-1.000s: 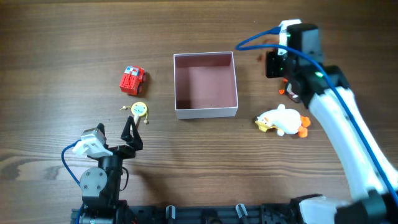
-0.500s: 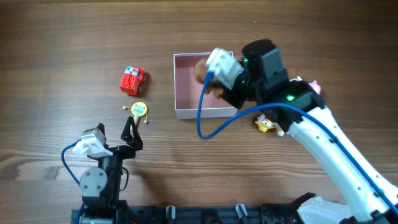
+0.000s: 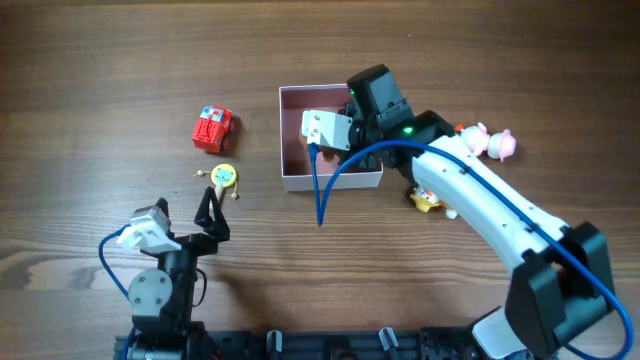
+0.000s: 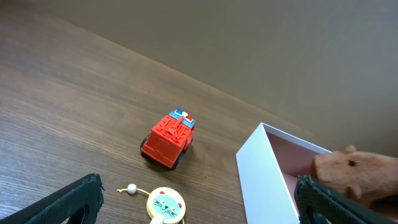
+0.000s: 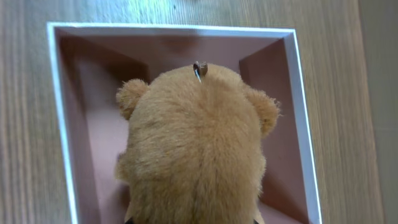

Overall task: Pack container
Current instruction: 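Carry the bear left over the box and lower it inside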

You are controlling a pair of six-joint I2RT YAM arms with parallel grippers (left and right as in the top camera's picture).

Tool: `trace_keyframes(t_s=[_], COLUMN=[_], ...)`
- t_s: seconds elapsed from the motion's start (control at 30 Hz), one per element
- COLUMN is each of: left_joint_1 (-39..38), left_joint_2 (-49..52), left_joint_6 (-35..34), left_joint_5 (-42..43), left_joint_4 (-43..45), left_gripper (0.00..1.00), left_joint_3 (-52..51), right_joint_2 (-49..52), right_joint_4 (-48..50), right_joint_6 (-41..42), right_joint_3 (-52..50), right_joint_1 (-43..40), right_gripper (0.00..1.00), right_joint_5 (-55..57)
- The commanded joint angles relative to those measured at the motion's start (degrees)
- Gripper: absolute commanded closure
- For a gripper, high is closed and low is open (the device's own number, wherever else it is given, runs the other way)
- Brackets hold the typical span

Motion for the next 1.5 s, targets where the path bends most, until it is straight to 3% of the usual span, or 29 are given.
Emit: trace_keyframes(t_s=[0.0, 0.2, 0.27, 0.37, 0.57, 0.73, 1.1, 1.33, 1.47], left_joint_1=[0.5, 0.5, 0.5, 0.5, 0.5, 0.5, 0.5, 0.5, 0.5], left_joint_2=[-0.2, -0.2, -0.2, -0.2, -0.2, -0.2, -0.2, -0.2, -0.2], left_joint_6=[1.1, 1.1, 1.1, 1.1, 1.1, 1.1, 1.1, 1.1, 1.1], left_joint_5=[-0.3, -0.3, -0.3, -0.3, -0.3, -0.3, -0.3, -0.3, -0.3], left_joint_4=[0.3, 0.3, 0.3, 0.3, 0.3, 0.3, 0.3, 0.3, 0.3], left_gripper=[0.00, 0.00, 0.00, 0.00, 0.00, 0.00, 0.00, 0.00, 0.00], left_joint_3=[-0.3, -0.3, -0.3, -0.3, -0.3, -0.3, -0.3, -0.3, -0.3], right_joint_2=[1.9, 2.0, 2.0, 2.0, 2.0, 2.0, 2.4, 2.3, 2.3], right_joint_4=[0.6, 1.4, 2.0, 7.2, 7.7, 7.4, 7.7, 4.8, 1.7], right_joint_6=[-3.9, -3.8, 0.4, 26.9, 56.4, 67.4, 68.5, 68.5, 74.5], right_joint_3=[0.6, 0.6, 0.6, 0.6, 0.6, 0.6, 0.6, 0.7, 2.4], right_joint_1=[0.0, -0.3, -0.3, -0.3, -0.3, -0.3, -0.2, 0.0, -1.0], right_gripper=[0.96, 0.96, 0.96, 0.96, 0.96, 0.96, 0.96, 0.96, 0.96], right_joint_5=[2.5, 2.9, 3.0, 4.4, 12.2, 15.0, 20.9, 10.5, 11.0])
